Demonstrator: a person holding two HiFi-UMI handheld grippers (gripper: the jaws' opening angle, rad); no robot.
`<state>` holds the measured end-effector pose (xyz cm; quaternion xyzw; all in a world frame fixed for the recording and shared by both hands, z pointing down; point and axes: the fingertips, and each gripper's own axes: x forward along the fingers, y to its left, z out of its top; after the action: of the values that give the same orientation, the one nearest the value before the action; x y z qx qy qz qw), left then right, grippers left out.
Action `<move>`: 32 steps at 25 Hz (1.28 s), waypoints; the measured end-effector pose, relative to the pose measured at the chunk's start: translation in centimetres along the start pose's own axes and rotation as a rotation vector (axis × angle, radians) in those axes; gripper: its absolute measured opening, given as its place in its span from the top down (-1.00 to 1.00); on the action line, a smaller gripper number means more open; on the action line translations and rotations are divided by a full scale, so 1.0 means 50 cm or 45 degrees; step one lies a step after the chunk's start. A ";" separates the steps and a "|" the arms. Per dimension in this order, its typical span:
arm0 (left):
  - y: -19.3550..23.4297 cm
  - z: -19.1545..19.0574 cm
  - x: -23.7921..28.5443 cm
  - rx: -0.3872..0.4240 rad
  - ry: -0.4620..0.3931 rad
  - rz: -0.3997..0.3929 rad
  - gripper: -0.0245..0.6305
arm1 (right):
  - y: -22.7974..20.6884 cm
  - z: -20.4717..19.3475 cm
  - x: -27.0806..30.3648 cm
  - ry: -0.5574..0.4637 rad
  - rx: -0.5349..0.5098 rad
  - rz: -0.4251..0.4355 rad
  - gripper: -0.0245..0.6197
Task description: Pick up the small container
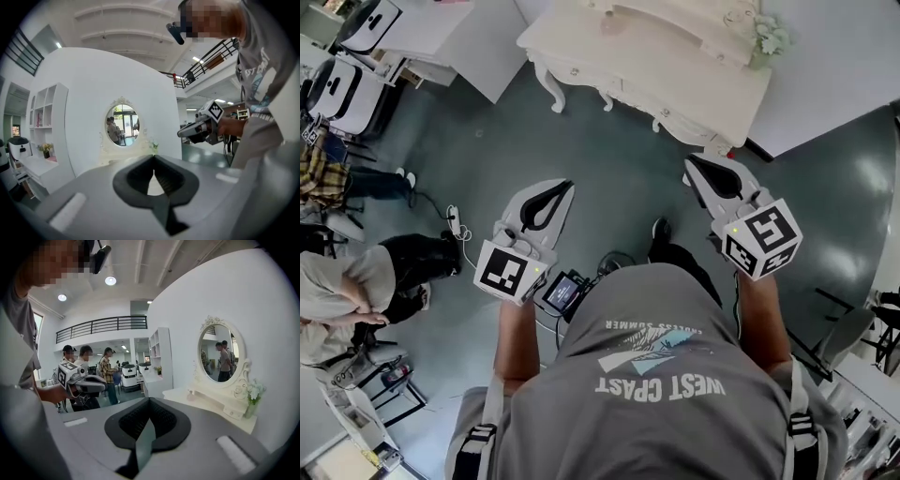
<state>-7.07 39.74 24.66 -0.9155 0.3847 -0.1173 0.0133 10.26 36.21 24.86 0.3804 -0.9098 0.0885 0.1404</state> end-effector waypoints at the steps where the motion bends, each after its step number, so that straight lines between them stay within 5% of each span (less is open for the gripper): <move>1: 0.008 -0.001 0.018 -0.001 0.012 0.013 0.92 | -0.020 0.000 0.012 0.002 0.004 0.014 0.92; 18: 0.081 0.035 0.258 -0.047 0.024 0.185 0.92 | -0.269 0.008 0.136 0.052 -0.030 0.205 0.92; 26: 0.194 0.006 0.281 -0.057 0.054 0.111 0.92 | -0.278 0.016 0.226 0.098 0.030 0.149 0.92; 32: 0.317 0.011 0.325 -0.004 0.036 -0.040 0.92 | -0.286 0.063 0.315 0.081 0.077 0.023 0.92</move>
<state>-7.08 17.08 25.65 -0.9197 0.3706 -0.1297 0.0044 9.32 14.92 27.75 0.3731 -0.9052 0.1292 0.1571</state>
